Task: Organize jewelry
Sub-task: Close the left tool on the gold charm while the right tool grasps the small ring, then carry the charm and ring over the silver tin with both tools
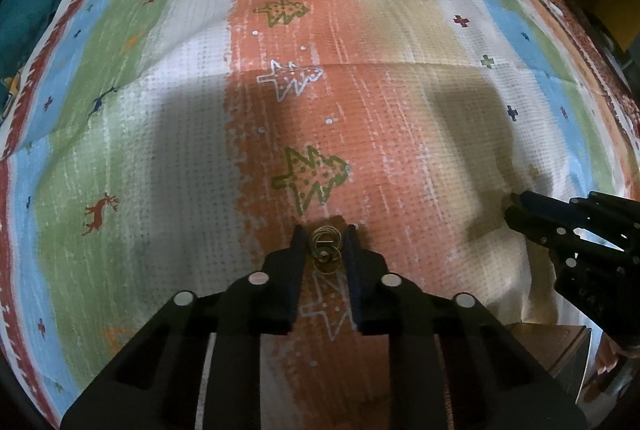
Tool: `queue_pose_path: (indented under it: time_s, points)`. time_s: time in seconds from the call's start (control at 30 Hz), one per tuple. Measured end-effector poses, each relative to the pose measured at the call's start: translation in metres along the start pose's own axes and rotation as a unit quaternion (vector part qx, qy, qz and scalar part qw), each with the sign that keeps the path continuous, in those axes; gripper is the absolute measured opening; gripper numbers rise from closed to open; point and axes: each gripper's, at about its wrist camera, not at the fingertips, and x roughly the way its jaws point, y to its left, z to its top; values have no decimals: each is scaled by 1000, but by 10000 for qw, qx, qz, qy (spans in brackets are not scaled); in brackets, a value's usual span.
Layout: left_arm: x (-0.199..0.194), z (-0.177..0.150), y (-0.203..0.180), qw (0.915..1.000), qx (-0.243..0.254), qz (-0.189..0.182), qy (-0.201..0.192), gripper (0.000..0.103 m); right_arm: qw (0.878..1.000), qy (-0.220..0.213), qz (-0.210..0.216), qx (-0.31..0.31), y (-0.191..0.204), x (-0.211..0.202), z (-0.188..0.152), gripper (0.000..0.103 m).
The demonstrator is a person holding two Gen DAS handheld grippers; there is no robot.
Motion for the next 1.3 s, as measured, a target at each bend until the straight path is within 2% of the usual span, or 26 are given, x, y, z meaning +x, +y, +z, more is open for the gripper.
queue_pose_path:
  time_s: [0.37,0.87,1.3]
  points:
    - [-14,-2,6,9995,-121,-271,-129,12,9999,-109,46,-105,7,-9,-1,19]
    - [-32,-6,4,9987,-193,-356,-300,12,9994,-276,105,-164,15,-25,-5,19]
    - [-64,-20,-8,9968,-150,-501,-602,12,9981,-523,84,-304,31,-49,-13,19]
